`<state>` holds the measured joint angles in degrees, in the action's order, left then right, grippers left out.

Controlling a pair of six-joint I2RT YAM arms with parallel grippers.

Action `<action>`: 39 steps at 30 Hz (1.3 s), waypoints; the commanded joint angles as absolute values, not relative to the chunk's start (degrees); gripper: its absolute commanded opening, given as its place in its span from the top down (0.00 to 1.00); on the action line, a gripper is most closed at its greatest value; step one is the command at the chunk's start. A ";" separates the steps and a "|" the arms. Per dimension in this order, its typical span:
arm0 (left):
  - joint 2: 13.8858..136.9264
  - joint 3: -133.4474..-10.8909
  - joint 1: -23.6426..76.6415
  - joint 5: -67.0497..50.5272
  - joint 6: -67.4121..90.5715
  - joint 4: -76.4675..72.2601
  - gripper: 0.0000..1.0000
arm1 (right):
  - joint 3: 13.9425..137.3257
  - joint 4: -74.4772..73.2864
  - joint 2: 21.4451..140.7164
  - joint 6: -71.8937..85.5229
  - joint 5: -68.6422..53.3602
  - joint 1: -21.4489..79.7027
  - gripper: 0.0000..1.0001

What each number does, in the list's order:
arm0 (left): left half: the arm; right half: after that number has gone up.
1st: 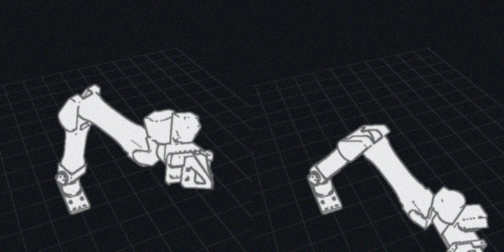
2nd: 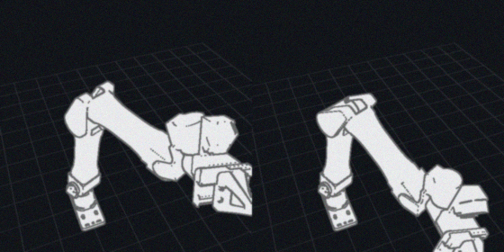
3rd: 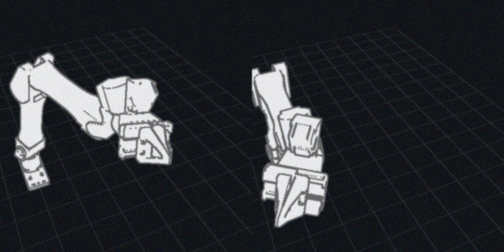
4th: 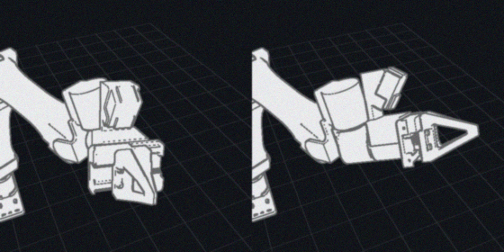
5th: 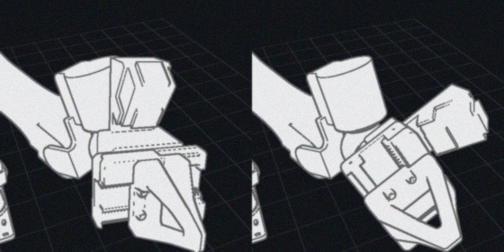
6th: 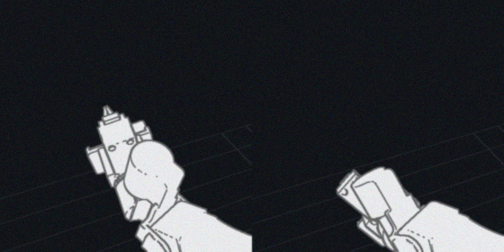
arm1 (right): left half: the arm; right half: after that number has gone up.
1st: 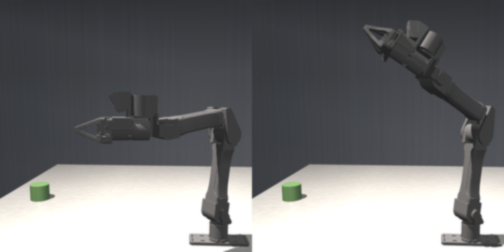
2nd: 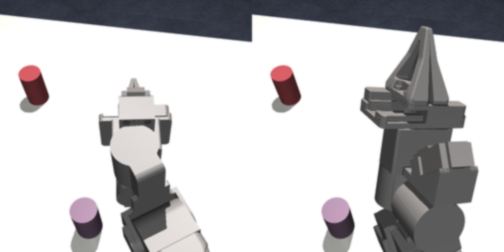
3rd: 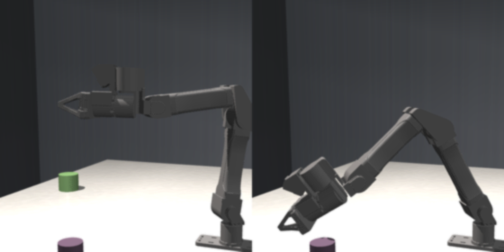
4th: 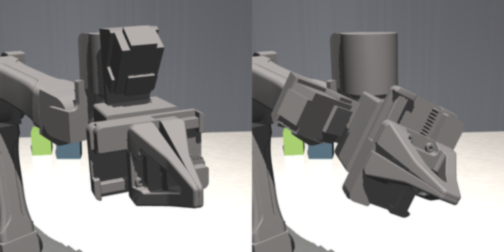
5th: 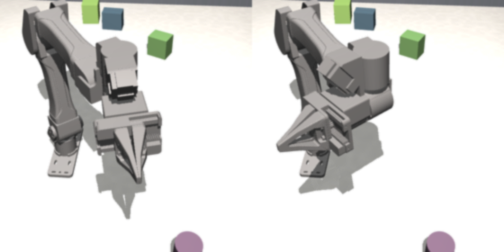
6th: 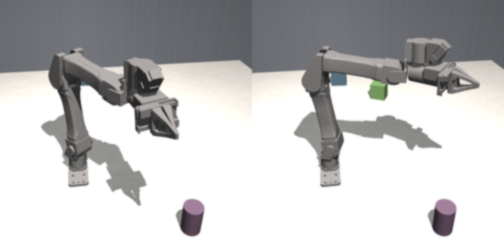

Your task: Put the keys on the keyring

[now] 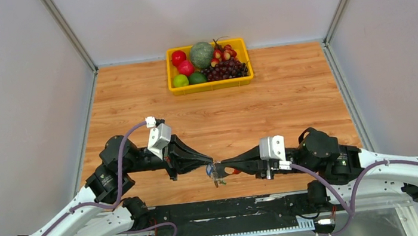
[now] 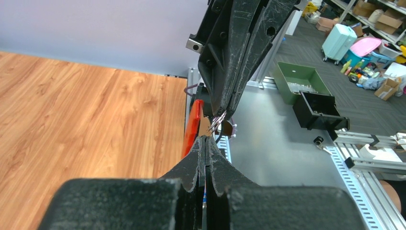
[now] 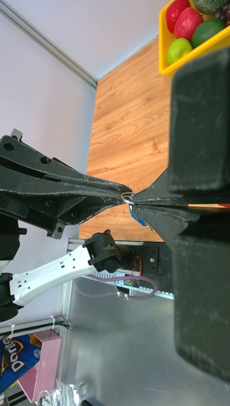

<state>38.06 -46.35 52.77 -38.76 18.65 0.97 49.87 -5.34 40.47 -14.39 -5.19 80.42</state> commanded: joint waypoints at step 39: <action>38.31 -47.55 52.90 -39.73 18.65 -0.89 1.00 | 53.24 -3.24 41.32 -18.04 -0.02 87.27 1.00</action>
<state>38.15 -46.35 52.80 -39.20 18.76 0.95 50.13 -5.54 41.28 -16.97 -0.36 86.24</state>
